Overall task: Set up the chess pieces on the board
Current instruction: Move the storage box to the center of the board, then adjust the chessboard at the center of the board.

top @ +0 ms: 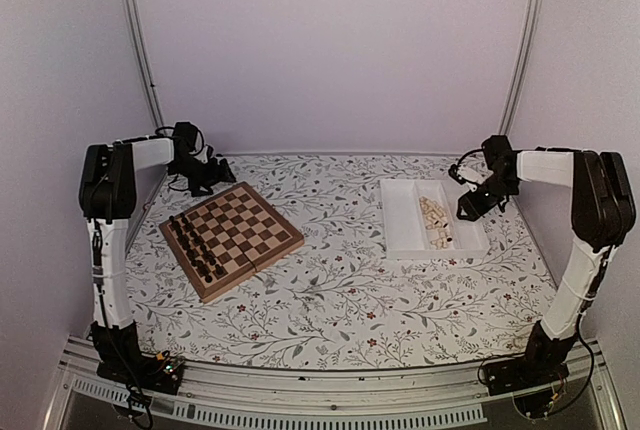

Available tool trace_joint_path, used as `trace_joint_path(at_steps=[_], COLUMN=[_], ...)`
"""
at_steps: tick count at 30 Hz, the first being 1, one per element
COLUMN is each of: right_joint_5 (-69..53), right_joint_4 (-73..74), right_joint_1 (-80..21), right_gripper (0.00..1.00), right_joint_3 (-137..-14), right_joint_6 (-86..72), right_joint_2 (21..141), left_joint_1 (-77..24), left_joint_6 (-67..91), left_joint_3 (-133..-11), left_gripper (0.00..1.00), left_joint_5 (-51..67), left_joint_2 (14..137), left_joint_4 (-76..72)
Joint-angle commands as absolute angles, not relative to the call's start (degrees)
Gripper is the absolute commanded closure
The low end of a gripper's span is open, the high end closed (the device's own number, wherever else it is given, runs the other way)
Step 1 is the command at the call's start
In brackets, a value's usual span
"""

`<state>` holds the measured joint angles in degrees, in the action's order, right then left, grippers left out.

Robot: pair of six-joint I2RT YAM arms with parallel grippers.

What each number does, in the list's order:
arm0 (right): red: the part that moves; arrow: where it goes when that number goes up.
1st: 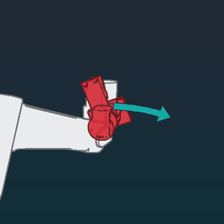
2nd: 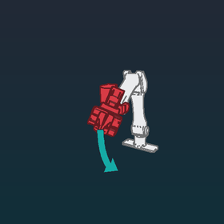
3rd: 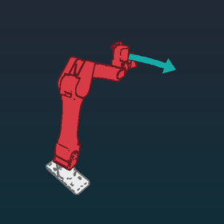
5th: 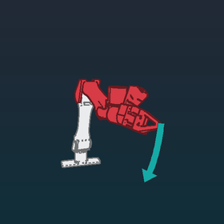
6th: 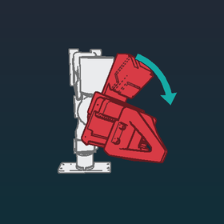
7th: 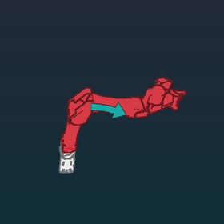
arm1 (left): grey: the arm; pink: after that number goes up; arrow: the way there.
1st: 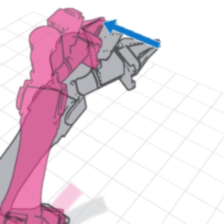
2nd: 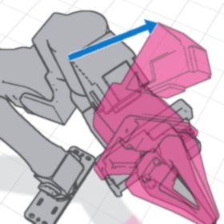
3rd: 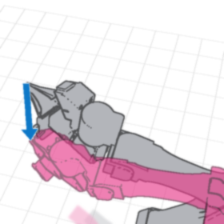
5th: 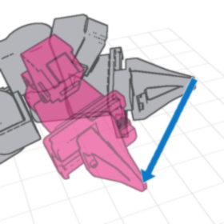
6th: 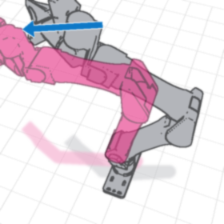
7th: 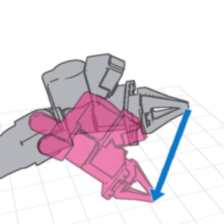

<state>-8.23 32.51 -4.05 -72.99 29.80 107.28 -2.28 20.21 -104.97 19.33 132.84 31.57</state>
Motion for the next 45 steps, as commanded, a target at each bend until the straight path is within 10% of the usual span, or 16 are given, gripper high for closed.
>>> trace_joint_path(at_steps=[1,21,29,34,37,45], right_joint_5=[-9.61,-8.94,-11.54,-13.79,-15.14,-17.53], right_joint_4=[32.13,29.73,28.78,27.81,26.86,26.44], right_joint_1=[-3.79,-3.86,-3.82,-3.82,-3.86,-3.85], right_gripper=[0.45,0.42,0.41,0.41,0.41,0.41], right_joint_3=[-72.77,-63.85,-61.11,-59.88,-59.50,-59.72], right_joint_6=[30.38,32.10,31.86,31.47,31.38,31.61], right_joint_2=[102.08,96.00,93.69,92.74,92.42,91.11], left_joint_1=[-3.69,-21.94,-21.35,-10.89,-3.39,1.66], left_joint_6=[19.58,20.10,21.18,26.24,28.70,31.21], left_joint_3=[-104.90,-95.87,-85.71,-68.16,-59.94,-48.74], left_gripper=[0.09,0.13,0.13,0.44,0.95,1.00], left_joint_5=[24.44,26.50,-5.47,-6.78,-2.97,3.12], left_joint_2=[134.07,126.28,105.29,90.89,86.59,84.98], left_joint_4=[33.37,32.96,32.85,32.12,32.58,36.09])
